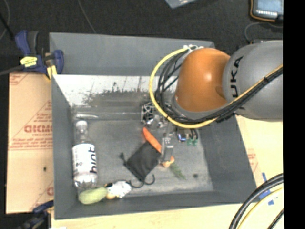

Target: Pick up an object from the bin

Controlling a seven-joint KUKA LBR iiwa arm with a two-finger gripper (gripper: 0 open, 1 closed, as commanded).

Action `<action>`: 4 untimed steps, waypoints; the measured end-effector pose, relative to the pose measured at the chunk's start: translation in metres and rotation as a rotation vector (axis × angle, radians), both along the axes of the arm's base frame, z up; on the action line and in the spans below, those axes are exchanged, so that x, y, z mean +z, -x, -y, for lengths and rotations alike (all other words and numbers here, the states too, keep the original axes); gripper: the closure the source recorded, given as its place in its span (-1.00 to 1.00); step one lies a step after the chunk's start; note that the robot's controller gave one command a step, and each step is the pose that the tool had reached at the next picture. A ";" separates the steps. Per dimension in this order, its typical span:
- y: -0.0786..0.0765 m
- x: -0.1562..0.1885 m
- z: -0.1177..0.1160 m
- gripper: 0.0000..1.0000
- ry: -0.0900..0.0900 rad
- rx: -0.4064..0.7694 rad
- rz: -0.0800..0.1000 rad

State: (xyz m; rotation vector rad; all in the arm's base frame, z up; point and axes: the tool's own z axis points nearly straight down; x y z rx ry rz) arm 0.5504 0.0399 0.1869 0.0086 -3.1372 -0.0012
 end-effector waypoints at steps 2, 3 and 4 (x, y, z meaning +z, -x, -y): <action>0.000 -0.040 0.006 -1.00 0.001 0.028 0.014; 0.007 -0.075 0.005 -1.00 0.001 0.144 0.002; -0.005 -0.095 -0.003 -1.00 0.001 0.322 0.014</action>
Offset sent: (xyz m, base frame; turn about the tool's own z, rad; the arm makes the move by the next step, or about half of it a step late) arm -0.0076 -0.0125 -0.1027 -0.0685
